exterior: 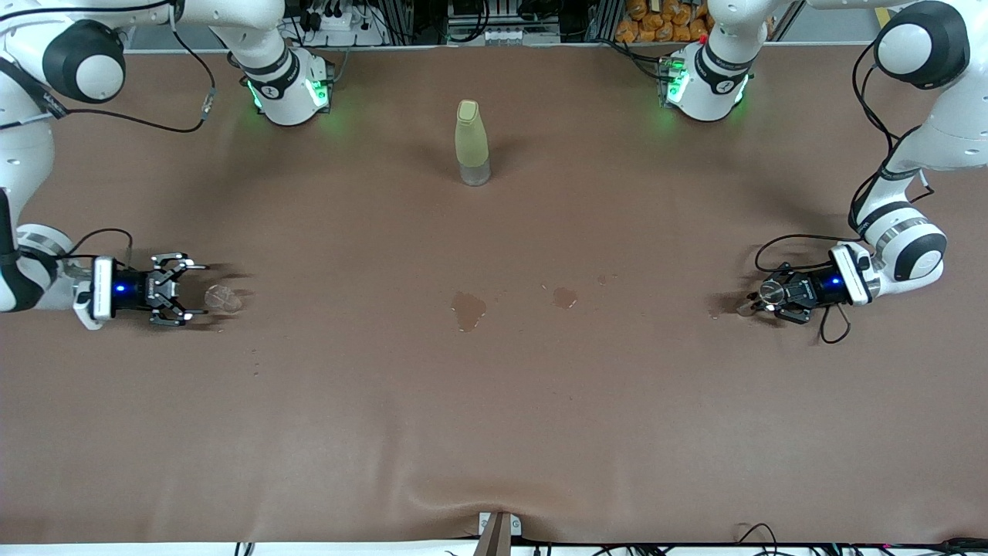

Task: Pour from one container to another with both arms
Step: 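Lower the beaker with the right gripper while the left gripper lowers the jigger, then open the right gripper off the beaker while the left gripper releases the jigger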

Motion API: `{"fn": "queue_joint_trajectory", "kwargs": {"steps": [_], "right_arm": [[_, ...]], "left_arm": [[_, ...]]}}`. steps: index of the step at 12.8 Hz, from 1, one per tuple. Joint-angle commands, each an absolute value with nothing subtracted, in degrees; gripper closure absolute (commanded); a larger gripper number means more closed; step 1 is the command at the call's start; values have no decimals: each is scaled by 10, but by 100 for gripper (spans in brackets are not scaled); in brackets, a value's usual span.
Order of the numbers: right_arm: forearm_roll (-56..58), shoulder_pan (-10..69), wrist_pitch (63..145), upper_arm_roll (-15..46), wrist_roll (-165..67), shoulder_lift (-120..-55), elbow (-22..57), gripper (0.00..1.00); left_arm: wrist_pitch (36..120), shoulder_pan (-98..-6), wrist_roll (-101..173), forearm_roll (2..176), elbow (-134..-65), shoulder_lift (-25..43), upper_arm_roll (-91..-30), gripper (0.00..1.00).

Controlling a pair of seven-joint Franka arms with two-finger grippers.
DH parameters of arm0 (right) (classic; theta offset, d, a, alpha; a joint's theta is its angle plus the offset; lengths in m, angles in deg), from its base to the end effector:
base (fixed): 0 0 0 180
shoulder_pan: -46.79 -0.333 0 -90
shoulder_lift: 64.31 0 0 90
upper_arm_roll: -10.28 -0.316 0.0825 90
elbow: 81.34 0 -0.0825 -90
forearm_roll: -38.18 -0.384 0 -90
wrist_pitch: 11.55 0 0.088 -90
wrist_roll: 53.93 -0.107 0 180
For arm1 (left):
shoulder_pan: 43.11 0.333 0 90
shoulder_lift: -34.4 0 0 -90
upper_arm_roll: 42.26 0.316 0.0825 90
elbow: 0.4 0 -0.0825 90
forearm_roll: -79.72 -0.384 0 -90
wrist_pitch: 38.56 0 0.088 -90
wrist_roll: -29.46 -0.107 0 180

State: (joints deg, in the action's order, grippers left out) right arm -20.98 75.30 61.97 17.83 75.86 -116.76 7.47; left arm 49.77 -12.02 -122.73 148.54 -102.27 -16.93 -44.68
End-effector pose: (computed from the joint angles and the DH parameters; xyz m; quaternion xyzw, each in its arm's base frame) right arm 0.5414 -0.2483 0.1214 -0.6246 -0.4437 -0.3577 0.5339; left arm 0.5314 0.1742 0.0707 0.5775 -0.4686 0.5039 0.4393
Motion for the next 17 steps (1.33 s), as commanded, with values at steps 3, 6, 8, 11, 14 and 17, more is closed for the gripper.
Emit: {"fn": "queue_joint_trajectory", "kwargs": {"steps": [3, 6, 8, 11, 14, 17], "right_arm": [[-150, 750, 618, 174, 595, -1095, 49, 0], [-76, 732, 629, 176, 397, -1010, 16, 0], [-16, 706, 681, 175, 294, -935, 22, 0], [33, 675, 702, 175, 180, -893, 22, 0], [78, 624, 738, 175, 69, -852, 24, 0], [110, 572, 778, 175, -44, -819, 45, 0]], "left_arm": [[482, -112, -1236, 1473, -1011, -182, -452, 50], [482, -111, -1236, 1464, -1002, -180, -451, 24], [481, -99, -1230, 1431, -983, -179, -451, 4], [463, -80, -1228, 1376, -946, -176, -450, 0], [452, -65, -1227, 1338, -914, -166, -449, 0], [448, -62, -1151, 1280, -869, -128, -446, 0]]}}
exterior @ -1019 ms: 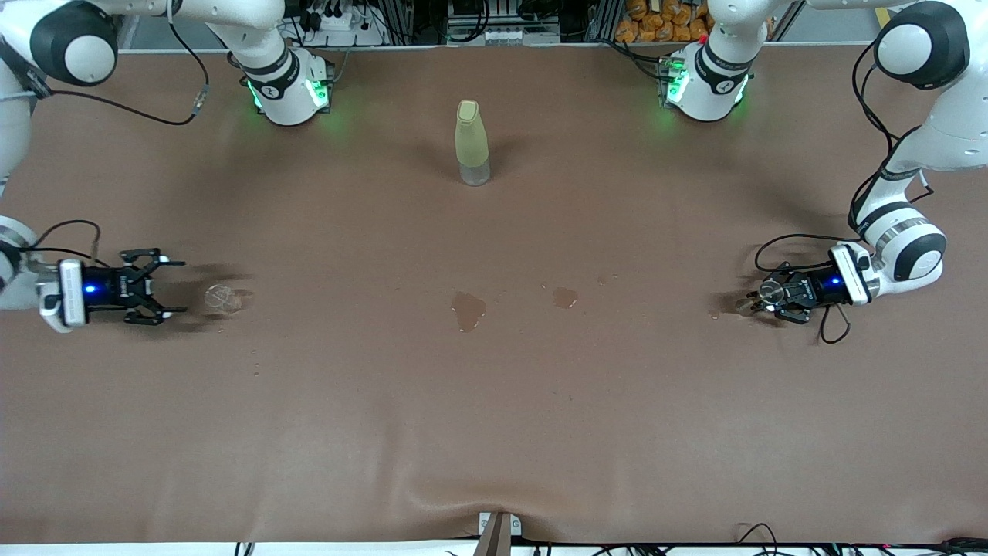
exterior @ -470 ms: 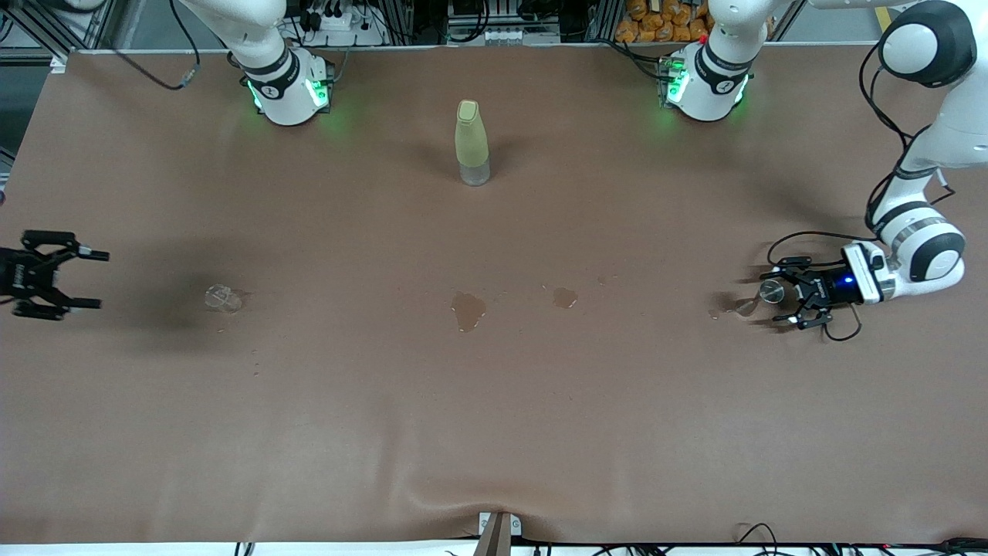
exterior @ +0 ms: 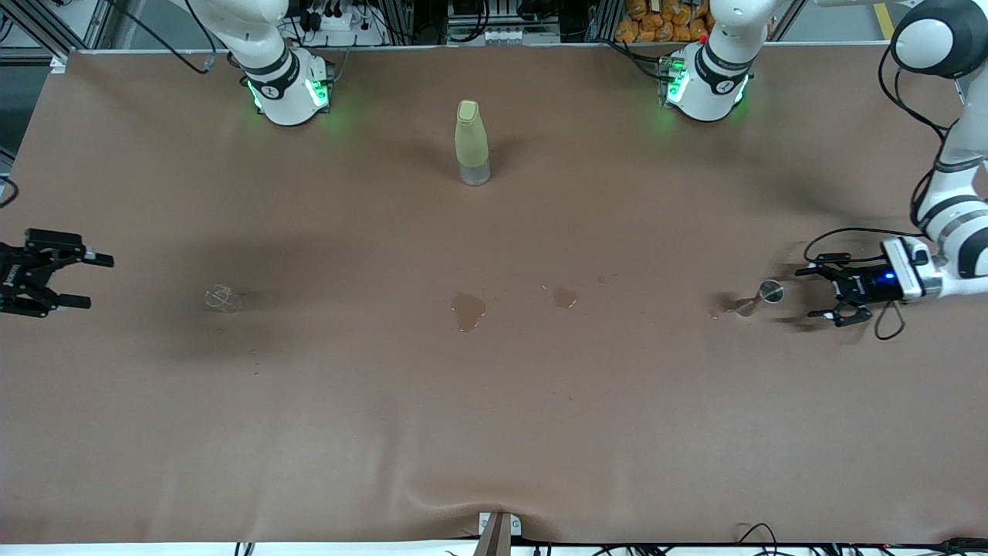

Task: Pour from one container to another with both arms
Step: 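Open the right gripper off the beaker while the left gripper releases the jigger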

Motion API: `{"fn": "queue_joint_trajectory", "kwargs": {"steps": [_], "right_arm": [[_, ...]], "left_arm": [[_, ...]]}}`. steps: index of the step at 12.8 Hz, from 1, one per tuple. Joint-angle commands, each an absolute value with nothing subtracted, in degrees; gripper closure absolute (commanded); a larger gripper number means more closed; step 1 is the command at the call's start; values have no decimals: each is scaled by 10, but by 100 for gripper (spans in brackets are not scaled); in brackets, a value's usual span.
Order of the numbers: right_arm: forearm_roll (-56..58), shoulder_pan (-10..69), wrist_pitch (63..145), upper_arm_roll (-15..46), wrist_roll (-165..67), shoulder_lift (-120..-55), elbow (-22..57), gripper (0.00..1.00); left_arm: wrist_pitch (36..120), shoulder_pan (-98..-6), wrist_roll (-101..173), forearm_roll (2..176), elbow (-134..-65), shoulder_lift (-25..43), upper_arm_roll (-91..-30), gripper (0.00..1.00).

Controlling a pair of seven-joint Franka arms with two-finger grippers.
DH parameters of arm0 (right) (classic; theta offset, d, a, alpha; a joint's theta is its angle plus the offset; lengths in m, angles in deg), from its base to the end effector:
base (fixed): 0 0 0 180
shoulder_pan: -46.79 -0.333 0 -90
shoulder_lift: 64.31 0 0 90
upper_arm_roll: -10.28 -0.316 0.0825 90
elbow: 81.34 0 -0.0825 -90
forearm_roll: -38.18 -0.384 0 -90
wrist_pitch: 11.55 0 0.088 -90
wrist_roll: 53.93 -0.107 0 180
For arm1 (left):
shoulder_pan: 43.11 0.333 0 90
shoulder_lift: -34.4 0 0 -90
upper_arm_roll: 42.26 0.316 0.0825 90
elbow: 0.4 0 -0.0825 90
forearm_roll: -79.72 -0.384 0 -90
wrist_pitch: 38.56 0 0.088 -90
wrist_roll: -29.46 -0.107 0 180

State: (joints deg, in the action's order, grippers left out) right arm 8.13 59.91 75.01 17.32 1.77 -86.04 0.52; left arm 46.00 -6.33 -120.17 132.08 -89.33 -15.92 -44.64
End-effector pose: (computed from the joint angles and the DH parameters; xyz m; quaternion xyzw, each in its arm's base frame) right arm 0.6258 -0.1573 0.4715 -0.9218 -0.2727 -0.0328 0.2735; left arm 0.5515 0.2706 0.1330 0.5611 -0.5788 0.4394 0.3962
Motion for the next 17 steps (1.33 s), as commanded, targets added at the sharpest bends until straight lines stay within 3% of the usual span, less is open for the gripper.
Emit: {"fn": "queue_joint_trajectory", "kwargs": {"steps": [1, 6, 13, 17], "right_arm": [[136, 555, 790, 176, -105, -802, 57, 0], [318, 458, 807, 171, -410, -746, 82, 0], [353, 448, 775, 173, -416, -671, 79, 0], [373, 449, 754, 174, -418, -677, 44, 0]], "left_arm": [[447, -54, -1109, 1254, -851, -114, -447, 0], [433, -46, -962, 1192, -829, -18, -446, 0], [433, -67, -680, 1165, -829, 52, -455, 0], [437, -114, -478, 1125, -828, 74, -456, 0]]}}
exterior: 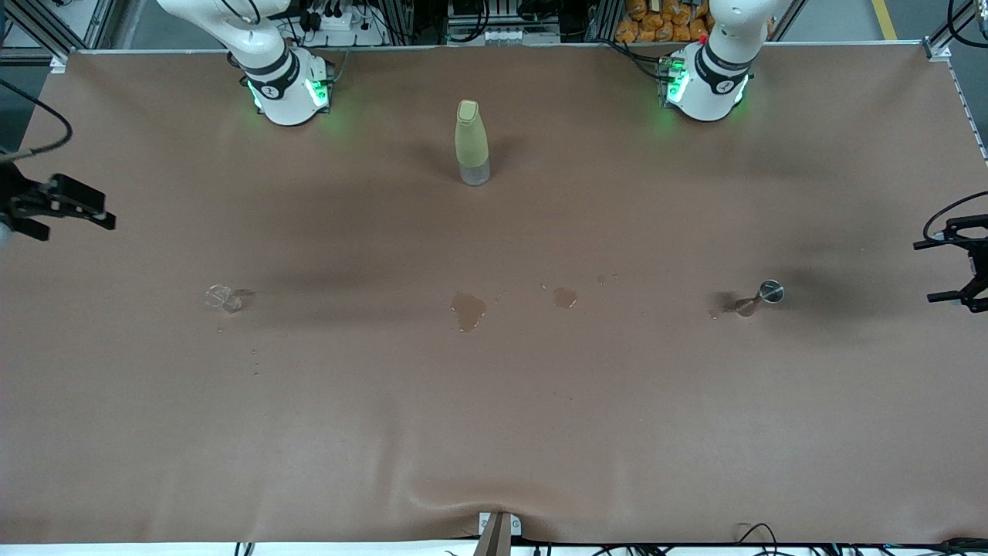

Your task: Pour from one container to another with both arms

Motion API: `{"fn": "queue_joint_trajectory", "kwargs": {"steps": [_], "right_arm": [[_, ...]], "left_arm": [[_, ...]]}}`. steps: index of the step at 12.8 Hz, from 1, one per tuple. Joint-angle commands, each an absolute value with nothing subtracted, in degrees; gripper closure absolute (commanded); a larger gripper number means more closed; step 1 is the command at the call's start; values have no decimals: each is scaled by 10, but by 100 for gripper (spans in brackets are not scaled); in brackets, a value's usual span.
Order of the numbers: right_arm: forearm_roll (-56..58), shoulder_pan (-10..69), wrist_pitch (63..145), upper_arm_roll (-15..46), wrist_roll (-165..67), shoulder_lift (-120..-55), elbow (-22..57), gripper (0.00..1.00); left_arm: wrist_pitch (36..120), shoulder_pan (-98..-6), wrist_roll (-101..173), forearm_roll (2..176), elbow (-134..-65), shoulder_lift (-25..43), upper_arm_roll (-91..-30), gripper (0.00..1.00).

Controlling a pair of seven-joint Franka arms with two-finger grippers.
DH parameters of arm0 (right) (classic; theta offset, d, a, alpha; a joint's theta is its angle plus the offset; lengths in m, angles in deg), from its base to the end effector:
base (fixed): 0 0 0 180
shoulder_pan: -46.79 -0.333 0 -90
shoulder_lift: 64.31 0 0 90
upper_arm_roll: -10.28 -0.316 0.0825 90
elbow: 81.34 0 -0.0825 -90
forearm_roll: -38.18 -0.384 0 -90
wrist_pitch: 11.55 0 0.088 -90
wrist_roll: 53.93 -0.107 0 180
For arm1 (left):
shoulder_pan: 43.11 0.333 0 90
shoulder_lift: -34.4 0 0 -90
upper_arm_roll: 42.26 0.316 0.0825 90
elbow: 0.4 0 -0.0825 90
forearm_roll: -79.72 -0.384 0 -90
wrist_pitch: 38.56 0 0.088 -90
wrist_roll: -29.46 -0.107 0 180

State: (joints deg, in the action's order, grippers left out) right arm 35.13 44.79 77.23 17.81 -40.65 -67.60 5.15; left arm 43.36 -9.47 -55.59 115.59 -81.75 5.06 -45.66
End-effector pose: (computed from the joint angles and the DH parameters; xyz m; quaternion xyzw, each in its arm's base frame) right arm 0.5683 -0.0469 0.6196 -0.9974 -0.0680 0.0046 0.0239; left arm 0.5923 0.2729 0.3969 0.8296 -0.3921 0.1447 0.3702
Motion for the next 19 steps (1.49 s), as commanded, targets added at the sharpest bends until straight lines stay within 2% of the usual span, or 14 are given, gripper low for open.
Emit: {"fn": "queue_joint_trajectory", "kwargs": {"steps": [1, 9, 12, 15, 19], "right_arm": [[373, 449, 742, 173, -441, -676, 44, 0], [373, 455, 731, 173, -471, -682, 41, 0], [363, 468, 783, 173, -472, -677, 60, 0], [362, 478, 778, 172, -478, -669, 70, 0], [362, 500, 761, 143, -479, -666, 71, 0]], "left_arm": [[441, -127, -431, 1108, -828, 83, -456, 0], [477, -222, 14, 993, -831, 124, -455, 0], [482, -250, 140, 951, -833, 131, -455, 0], [484, -289, 284, 900, -835, 141, -456, 0], [480, -341, 419, 879, -843, 166, -456, 0]]}}
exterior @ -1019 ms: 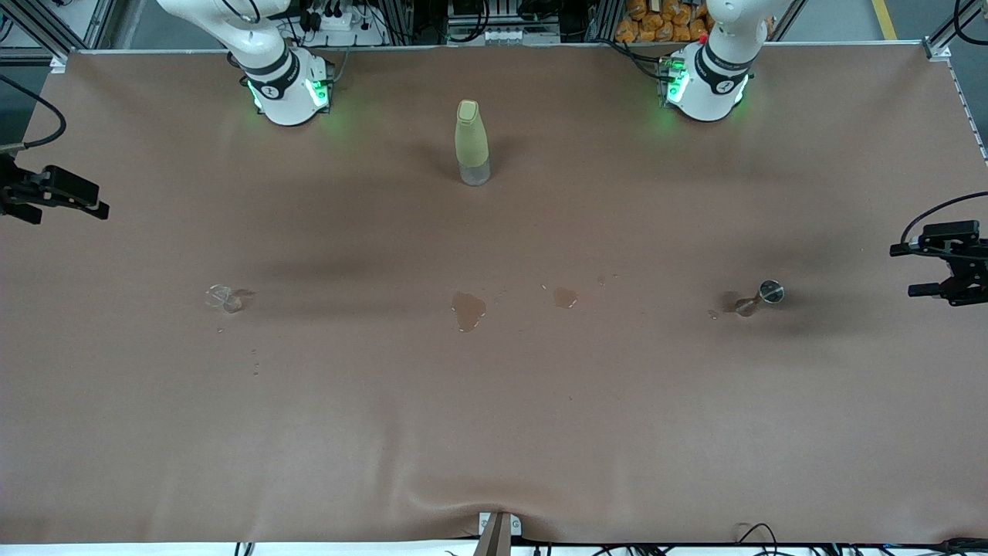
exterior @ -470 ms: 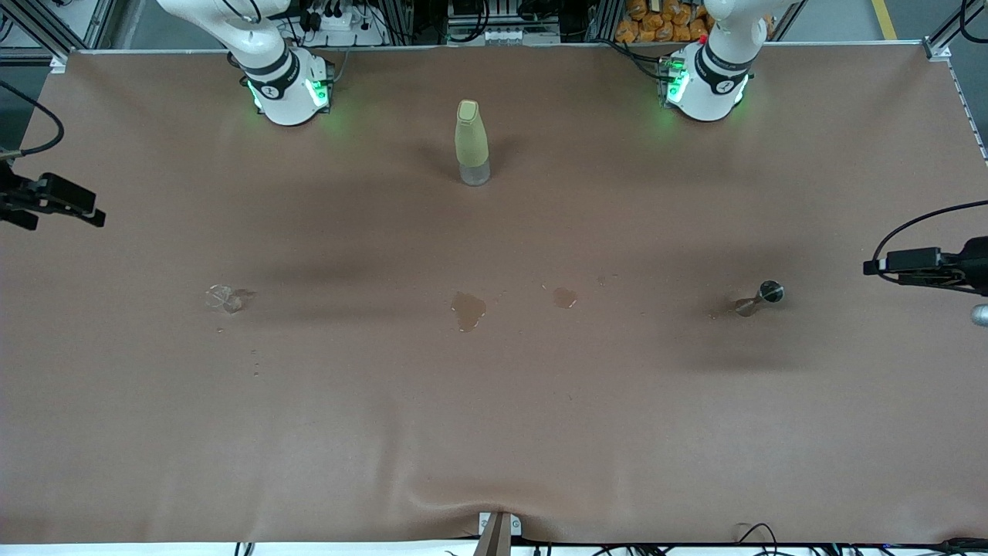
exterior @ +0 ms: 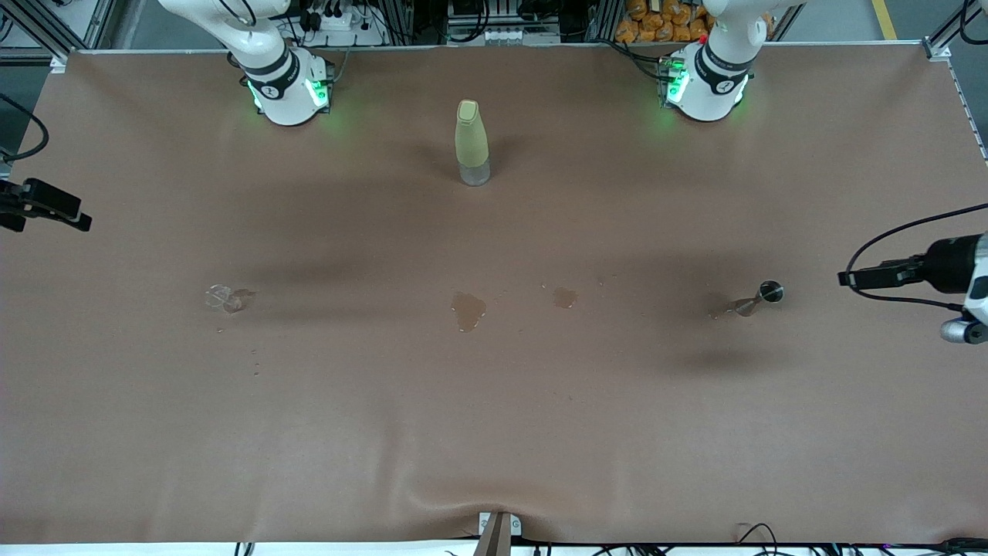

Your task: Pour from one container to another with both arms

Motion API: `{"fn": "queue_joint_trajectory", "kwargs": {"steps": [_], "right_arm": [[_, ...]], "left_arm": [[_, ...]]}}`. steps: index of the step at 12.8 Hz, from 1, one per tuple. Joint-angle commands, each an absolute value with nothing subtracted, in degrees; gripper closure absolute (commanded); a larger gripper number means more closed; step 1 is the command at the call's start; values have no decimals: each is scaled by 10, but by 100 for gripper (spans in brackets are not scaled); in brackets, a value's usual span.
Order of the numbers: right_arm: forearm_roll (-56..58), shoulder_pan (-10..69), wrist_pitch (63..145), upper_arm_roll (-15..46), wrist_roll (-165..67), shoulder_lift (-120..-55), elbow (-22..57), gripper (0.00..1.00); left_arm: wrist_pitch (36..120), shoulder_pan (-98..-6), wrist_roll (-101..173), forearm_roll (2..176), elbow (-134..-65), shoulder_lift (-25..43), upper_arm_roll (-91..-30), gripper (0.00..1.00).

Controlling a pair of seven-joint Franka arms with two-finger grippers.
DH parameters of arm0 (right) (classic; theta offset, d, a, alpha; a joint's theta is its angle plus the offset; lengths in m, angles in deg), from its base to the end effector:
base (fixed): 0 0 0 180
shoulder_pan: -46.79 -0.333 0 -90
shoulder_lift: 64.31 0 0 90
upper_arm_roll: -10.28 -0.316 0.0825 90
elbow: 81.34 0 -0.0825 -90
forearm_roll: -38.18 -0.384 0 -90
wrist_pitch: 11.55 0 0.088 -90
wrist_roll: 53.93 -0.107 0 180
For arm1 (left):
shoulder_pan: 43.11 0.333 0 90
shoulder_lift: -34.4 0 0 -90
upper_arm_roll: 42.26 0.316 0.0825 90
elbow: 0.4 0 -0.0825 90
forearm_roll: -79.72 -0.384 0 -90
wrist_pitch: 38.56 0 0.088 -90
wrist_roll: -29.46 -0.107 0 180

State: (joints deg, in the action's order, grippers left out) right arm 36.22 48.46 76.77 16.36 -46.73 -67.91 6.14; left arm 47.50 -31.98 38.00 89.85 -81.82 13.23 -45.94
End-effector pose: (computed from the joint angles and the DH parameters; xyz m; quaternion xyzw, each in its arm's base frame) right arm 0.5659 -0.0713 0.6076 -0.9996 0.0047 0.0219 0.0168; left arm 0.6345 0.0689 0.4697 0.9741 0.1440 -0.1436 0.0984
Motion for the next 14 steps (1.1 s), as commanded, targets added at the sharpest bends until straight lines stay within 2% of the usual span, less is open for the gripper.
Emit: {"fn": "queue_joint_trajectory", "kwargs": {"steps": [1, 5, 11, 14], "right_arm": [[362, 495, 761, 143, -478, -666, 70, 0], [371, 492, 762, 146, -472, -667, 71, 0], [401, 493, 745, 143, -472, -669, 72, 0], [400, 498, 747, 144, -470, -669, 72, 0]], "left_arm": [[480, -345, 419, 880, -842, 175, -459, 0], [458, -345, 418, 885, -854, 245, -468, 0], [431, -358, 411, 887, -880, 303, -478, 0], [439, -431, 412, 888, -892, 328, -418, 0]]}}
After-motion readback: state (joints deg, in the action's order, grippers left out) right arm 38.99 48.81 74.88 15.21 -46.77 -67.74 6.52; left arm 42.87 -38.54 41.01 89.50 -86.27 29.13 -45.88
